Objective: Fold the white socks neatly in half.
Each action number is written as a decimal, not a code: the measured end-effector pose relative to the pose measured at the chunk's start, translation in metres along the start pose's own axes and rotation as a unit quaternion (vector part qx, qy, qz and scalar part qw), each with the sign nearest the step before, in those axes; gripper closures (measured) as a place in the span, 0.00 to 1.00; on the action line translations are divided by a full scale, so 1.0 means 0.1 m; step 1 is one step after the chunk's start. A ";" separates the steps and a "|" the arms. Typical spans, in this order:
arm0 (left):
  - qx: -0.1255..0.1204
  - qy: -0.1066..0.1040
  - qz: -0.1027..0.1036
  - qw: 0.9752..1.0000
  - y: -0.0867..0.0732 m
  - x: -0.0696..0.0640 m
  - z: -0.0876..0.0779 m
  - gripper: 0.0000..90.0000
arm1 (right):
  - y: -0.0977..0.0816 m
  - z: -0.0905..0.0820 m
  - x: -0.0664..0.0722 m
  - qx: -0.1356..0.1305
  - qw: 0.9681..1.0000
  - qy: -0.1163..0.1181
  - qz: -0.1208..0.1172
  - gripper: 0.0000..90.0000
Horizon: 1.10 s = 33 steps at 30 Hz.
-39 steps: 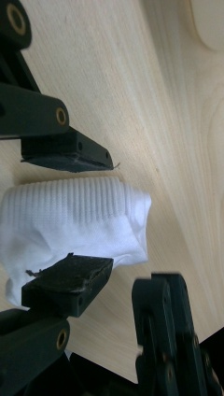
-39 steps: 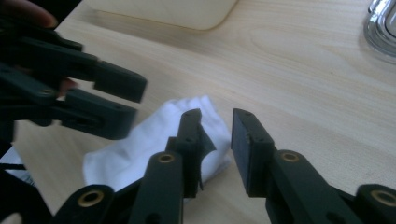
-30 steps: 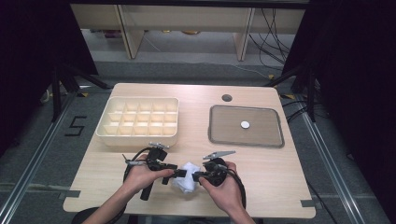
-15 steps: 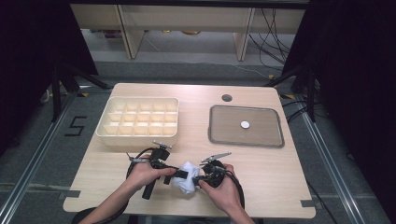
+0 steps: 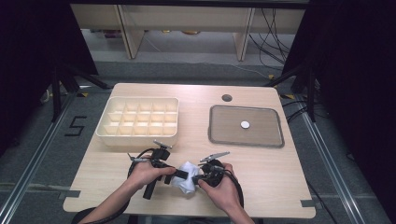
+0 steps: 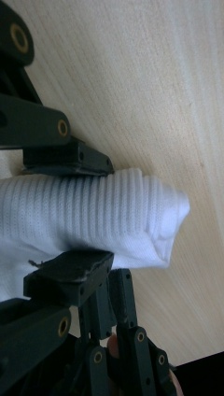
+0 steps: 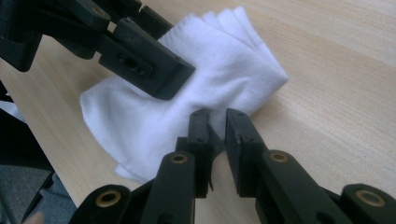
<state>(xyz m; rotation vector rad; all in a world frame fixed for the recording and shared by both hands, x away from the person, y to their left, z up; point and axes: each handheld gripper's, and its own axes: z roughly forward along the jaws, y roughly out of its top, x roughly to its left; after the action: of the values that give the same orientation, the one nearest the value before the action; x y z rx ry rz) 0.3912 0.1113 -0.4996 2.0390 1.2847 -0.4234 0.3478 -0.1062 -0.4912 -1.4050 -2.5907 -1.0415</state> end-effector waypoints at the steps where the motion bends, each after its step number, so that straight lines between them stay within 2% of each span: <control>1: -0.002 -0.001 -0.002 1.000 0.00 0.00 0.00 0.59 | 0.00 0.00 0.00 -0.001 1.000 -0.002 -0.003 0.90; 6: -0.005 -0.006 0.001 1.000 0.00 -0.01 -0.01 0.70 | 0.00 0.00 0.01 0.000 1.000 -0.002 -0.003 0.90; 8: -0.016 -0.011 -0.001 1.000 -0.02 -0.03 0.00 0.73 | 0.00 0.00 0.01 -0.001 1.000 -0.003 -0.003 0.90; 13: -0.024 -0.012 0.010 1.000 -0.04 -0.04 -0.02 0.77 | -0.01 -0.01 0.01 -0.001 1.000 -0.001 -0.004 0.89; 15: -0.030 -0.014 0.016 0.999 -0.05 -0.05 -0.03 0.77 | -0.01 -0.02 0.02 0.000 1.000 -0.006 0.005 0.88; 16: -0.032 -0.014 0.017 0.999 -0.06 -0.06 -0.05 0.78 | 0.00 -0.03 0.02 -0.009 1.000 -0.003 0.000 0.88; 18: -0.038 -0.013 0.025 0.999 -0.07 -0.06 -0.07 0.78 | 0.00 -0.08 0.01 -0.019 1.000 -0.002 0.005 0.86; 19: -0.044 -0.012 0.024 0.999 -0.08 -0.07 -0.08 0.78 | 0.00 -0.12 0.02 -0.023 1.000 -0.004 0.016 0.85; 20: -0.045 -0.010 0.030 0.999 -0.09 -0.08 -0.10 0.78 | 0.00 -0.15 0.01 -0.038 0.999 -0.001 0.006 0.85; 22: -0.068 -0.008 0.034 0.997 -0.10 -0.09 -0.12 0.78 | 0.01 -0.21 -0.02 -0.047 0.999 0.009 0.003 0.84; 23: -0.071 -0.012 0.040 0.997 -0.10 -0.08 -0.14 0.78 | 0.01 -0.26 -0.04 -0.049 0.999 0.001 0.004 0.83; 24: -0.070 -0.004 0.037 0.997 -0.11 -0.10 -0.16 0.78 | 0.00 -0.28 -0.06 -0.058 0.998 -0.002 0.001 0.83; 25: -0.072 -0.003 0.039 0.997 -0.11 -0.10 -0.19 0.78 | 0.00 -0.32 -0.09 -0.056 0.998 -0.007 0.010 0.82; 27: -0.083 -0.004 0.044 0.996 -0.11 -0.10 -0.22 0.78 | -0.02 -0.37 -0.15 -0.064 0.998 -0.014 0.012 0.82; 29: -0.082 0.004 0.047 0.995 -0.11 -0.10 -0.27 0.78 | -0.04 -0.39 -0.19 -0.063 0.997 -0.019 0.026 0.81; 30: -0.089 -0.009 0.049 0.995 -0.11 -0.09 -0.29 0.78 | -0.05 -0.41 -0.22 -0.064 0.997 -0.024 0.023 0.81; 31: -0.092 0.003 0.048 0.995 -0.11 -0.11 -0.31 0.78 | -0.06 -0.42 -0.24 -0.062 0.997 -0.026 0.027 0.81; 33: -0.096 0.008 0.052 0.994 -0.10 -0.11 -0.35 0.78 | -0.08 -0.43 -0.27 -0.067 0.997 -0.030 0.023 0.80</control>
<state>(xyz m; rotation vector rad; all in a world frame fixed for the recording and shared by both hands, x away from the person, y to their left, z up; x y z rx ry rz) 0.3742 0.1314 -0.4719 1.9396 1.1750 -0.2256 0.3455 -0.1530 -0.4706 -1.5406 -2.5579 -1.2044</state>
